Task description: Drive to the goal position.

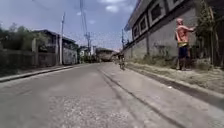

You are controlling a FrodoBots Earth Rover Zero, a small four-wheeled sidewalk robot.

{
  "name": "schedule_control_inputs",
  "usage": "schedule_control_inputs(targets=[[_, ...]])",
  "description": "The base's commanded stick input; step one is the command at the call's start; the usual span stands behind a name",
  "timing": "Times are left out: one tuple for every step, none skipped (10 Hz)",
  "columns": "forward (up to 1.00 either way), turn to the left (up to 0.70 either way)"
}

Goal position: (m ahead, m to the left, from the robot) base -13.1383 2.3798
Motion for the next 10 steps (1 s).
schedule_control_inputs(targets=[[1.0,0.0],[1.0,0.0],[1.0,0.0],[1.0,0.0],[1.0,0.0],[1.0,0.0],[1.0,0.0],[1.0,0.0],[1.0,0.0],[1.0,0.0]])
